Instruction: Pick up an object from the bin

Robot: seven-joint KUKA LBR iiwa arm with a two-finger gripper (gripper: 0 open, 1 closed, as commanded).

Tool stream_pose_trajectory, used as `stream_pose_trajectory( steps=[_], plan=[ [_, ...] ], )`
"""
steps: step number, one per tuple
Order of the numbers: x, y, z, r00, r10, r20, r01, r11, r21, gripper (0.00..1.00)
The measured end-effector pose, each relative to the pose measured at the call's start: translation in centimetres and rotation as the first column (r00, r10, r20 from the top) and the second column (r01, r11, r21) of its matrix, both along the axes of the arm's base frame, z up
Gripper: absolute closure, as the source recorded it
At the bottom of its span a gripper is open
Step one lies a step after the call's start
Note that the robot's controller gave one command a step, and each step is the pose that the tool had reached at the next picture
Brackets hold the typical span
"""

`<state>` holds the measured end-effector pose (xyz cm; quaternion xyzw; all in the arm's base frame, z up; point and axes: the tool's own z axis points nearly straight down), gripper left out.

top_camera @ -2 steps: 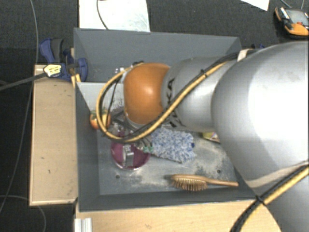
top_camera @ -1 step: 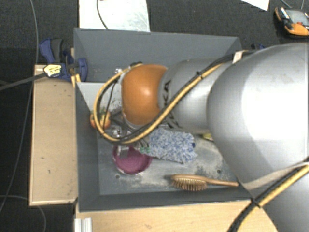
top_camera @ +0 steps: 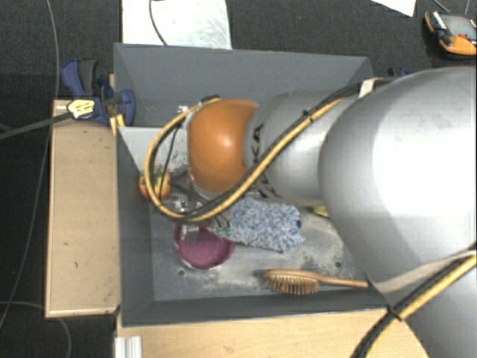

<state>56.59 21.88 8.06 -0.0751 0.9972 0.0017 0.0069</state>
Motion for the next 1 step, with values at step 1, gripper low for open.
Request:
stream_pose_trajectory(
  steps=[1],
  plan=[
    [0.03, 0.00, 0.59, 1.000, 0.001, -0.002, -0.001, 1.000, -0.001, 1.00]
  ],
)
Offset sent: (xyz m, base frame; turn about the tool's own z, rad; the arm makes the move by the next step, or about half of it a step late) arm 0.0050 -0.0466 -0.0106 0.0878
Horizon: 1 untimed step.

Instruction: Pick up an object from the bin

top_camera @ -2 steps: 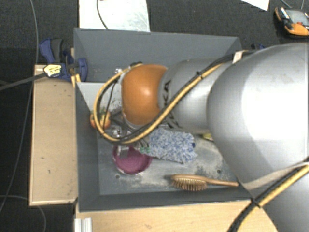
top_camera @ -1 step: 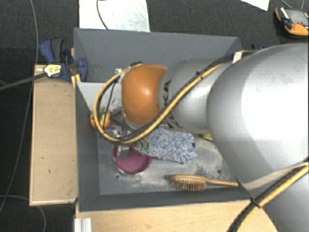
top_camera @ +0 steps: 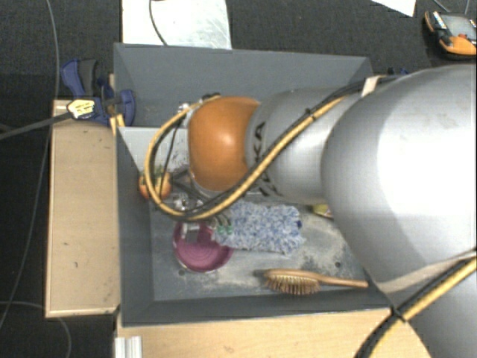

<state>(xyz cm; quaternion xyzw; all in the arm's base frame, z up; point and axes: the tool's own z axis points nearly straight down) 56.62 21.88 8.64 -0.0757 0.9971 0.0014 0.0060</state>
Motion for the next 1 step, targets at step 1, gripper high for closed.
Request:
stream_pose_trajectory(
  steps=[1],
  plan=[
    [0.61, -4.81, -1.56, 0.995, -0.095, 0.003, 0.095, 0.995, 0.003, 1.00]
  ],
)
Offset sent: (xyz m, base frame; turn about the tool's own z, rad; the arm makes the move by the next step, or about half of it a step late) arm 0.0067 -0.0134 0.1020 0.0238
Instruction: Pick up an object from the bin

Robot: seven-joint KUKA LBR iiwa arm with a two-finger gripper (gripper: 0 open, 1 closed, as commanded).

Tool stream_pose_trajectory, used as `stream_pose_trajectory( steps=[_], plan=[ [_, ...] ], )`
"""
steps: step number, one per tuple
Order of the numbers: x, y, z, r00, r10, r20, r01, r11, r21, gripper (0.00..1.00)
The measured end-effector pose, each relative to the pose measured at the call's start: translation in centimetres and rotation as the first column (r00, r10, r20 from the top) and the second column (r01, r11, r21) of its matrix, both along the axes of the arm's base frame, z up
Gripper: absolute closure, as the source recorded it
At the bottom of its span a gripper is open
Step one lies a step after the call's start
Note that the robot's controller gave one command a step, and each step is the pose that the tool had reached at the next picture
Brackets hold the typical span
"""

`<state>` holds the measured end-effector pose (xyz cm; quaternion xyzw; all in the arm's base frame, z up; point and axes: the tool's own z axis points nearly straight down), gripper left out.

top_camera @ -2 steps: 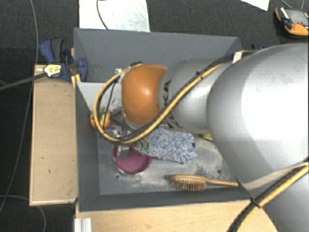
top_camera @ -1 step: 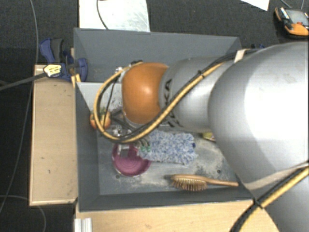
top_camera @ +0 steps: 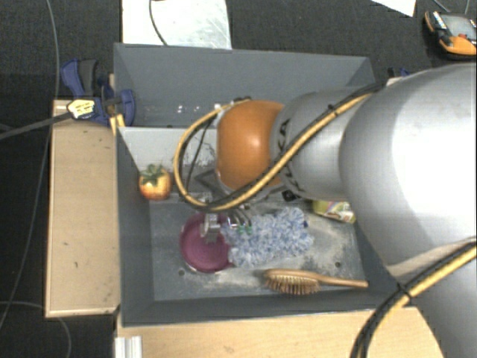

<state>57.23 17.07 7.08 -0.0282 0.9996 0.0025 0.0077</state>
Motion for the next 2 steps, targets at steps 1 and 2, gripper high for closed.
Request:
stream_pose_trajectory(
  steps=[1, 2],
  plan=[
    [0.0, 3.2, 11.0, 0.998, 0.064, 0.002, -0.064, 0.998, 0.001, 1.00],
    [-0.3, 0.0, 2.0, 1.000, 0.001, 0.001, -0.001, 1.000, 0.001, 1.00]
  ],
)
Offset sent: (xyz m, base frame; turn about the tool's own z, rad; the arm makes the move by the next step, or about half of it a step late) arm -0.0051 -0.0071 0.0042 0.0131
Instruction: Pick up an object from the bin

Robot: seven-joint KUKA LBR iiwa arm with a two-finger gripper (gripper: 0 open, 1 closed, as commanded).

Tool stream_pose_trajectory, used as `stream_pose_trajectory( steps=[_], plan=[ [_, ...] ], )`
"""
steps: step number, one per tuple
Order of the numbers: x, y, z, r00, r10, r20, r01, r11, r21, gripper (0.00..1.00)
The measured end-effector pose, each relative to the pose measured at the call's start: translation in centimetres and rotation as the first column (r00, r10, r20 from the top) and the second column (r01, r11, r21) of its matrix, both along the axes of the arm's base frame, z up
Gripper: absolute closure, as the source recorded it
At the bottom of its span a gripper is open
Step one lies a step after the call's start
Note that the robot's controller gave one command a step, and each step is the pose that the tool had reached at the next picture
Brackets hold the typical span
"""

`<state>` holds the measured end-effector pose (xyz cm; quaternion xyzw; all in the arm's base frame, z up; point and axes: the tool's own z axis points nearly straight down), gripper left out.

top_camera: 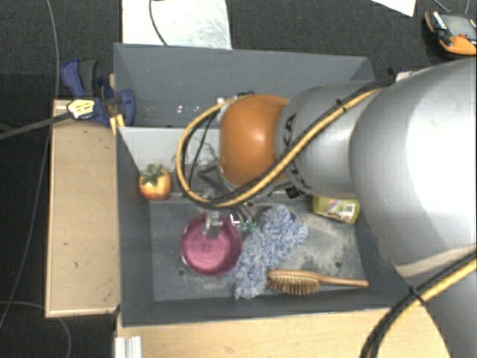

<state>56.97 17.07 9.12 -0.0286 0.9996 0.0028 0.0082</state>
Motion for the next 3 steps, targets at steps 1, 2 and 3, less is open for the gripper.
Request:
stream_pose_trajectory(
  steps=[1, 2, 3],
  plan=[
    [0.3, -2.3, 1.2, 0.963, 0.270, 0.016, -0.270, 0.963, -0.001, 1.00],
    [-0.1, -2.3, 3.9, 0.963, 0.270, 0.006, -0.270, 0.963, -0.002, 1.00],
    [-0.2, -2.7, 6.0, 0.990, 0.141, 0.016, -0.141, 0.990, 0.003, 1.00]
  ],
)
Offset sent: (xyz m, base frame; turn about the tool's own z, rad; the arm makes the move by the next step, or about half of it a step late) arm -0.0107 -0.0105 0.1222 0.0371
